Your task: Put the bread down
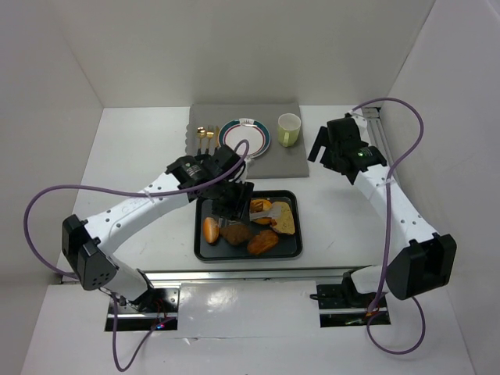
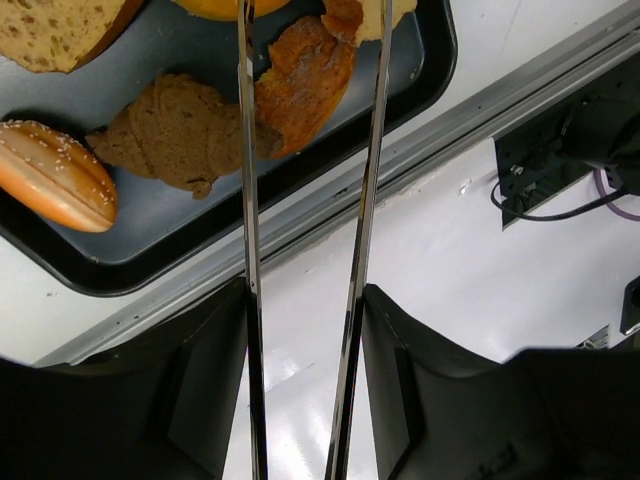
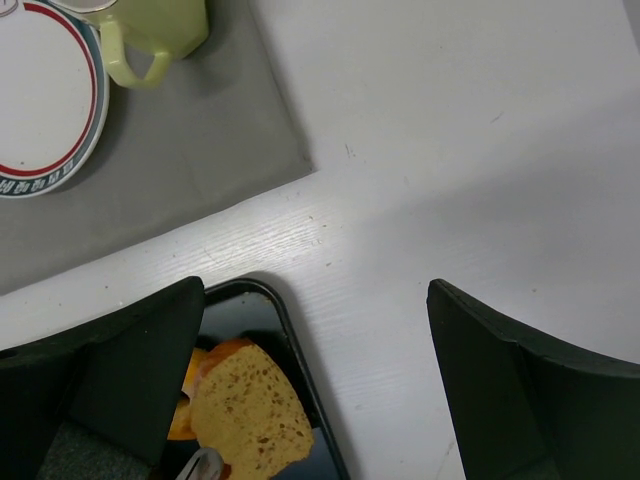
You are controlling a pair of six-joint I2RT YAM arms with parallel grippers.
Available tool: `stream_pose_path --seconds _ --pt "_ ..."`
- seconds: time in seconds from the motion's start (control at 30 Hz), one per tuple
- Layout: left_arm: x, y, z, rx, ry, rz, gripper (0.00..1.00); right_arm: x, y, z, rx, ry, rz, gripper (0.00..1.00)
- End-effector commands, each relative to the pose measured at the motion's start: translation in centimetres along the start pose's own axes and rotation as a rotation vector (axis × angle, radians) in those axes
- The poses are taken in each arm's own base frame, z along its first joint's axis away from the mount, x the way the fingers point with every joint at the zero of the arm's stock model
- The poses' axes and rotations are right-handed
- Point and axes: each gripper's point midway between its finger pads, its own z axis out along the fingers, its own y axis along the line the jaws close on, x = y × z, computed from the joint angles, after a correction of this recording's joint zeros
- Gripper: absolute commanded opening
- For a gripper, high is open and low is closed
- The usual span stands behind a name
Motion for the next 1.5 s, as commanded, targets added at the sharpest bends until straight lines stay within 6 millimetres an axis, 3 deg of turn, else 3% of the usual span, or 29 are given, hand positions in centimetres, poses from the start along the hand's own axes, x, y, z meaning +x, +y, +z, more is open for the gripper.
stream_pose_path --seconds 0.0,0.13,0.3,0.4,0.5,0.63,0.77,0.87,0.9,0.97,1.0,1.07,1.27,1.3,1.4,1.43,1.47 --pt "-1.5 -1.4 0.4 0.039 -0.052 -0.011 0.59 -0.7 -0.6 -1.0 0.008 -0.027 0.005 0.99" --pt "-1.2 -1.7 1.8 0.043 -0.014 -0.008 0.59 -0.6 -0.8 -1.1 0.008 -0.027 0.005 0.99" --pt "-0.7 -1.7 2.9 0.023 0.014 0.005 0.50 -0.4 -1.2 -0.9 0.028 -0.029 0.002 0.99" --pt "-1.0 -1.9 2.3 0.019 0.003 0.006 0.39 -0.4 -1.2 -0.9 0.028 -0.029 0.002 0.99" --pt "-1.9 -2.7 0.5 0.031 -0.032 0.021 0.19 -0.6 -1.2 -1.2 0.024 -0.036 0.005 0.99" --pt "-2.5 -3.3 -2.6 0.041 -0.069 0.056 0.03 -0.4 -1.4 -1.2 0.029 -0.028 0.002 0.99" --pt "-4.1 -0.9 -4.5 -0.002 -0.127 -0.010 0.00 -0.8 -1.8 -1.4 0.040 -0.043 0.011 0.99" --pt "-6.1 2.1 -5.5 -0.036 -0.197 -0.104 0.00 -1.0 -1.7 -1.4 0.035 -0.051 0.015 0.99" --pt "-8.0 3.6 -6.0 -0.043 -0.254 -0.149 0.00 -1.0 -1.7 -1.4 0.035 -0.051 0.015 0.99" --pt "-9.3 5.5 -6.0 -0.052 -0.311 -0.190 0.00 -1.0 -1.7 -1.4 0.035 -0.051 0.015 0.99" --pt "-11.9 6.5 -6.1 -0.019 -0.396 -0.204 0.00 -0.6 -1.8 -1.3 0.040 -0.043 0.011 0.99" --pt "-12.9 7.7 -5.1 0.016 -0.410 -0.228 0.00 -0.7 -2.0 -1.3 0.049 -0.049 0.012 0.99" --pt "-19.3 11.3 -3.5 0.022 -0.515 -0.298 0.00 -1.8 -1.7 -1.5 0.046 -0.072 0.011 0.99" --pt "-19.8 11.8 -1.9 0.019 -0.499 -0.316 0.00 -1.6 -1.8 -1.5 0.051 -0.064 0.007 0.99" --pt "-22.4 13.1 -1.1 0.019 -0.539 -0.322 0.00 -1.3 -1.9 -1.3 0.056 -0.056 0.004 0.99" --pt "-22.5 13.6 1.1 0.025 -0.490 -0.333 0.00 -1.3 -1.9 -1.3 0.056 -0.056 0.004 0.99" --pt "-23.0 14.4 1.6 0.018 -0.486 -0.345 0.00 -0.9 -2.1 -1.2 0.060 -0.048 0.000 0.99"
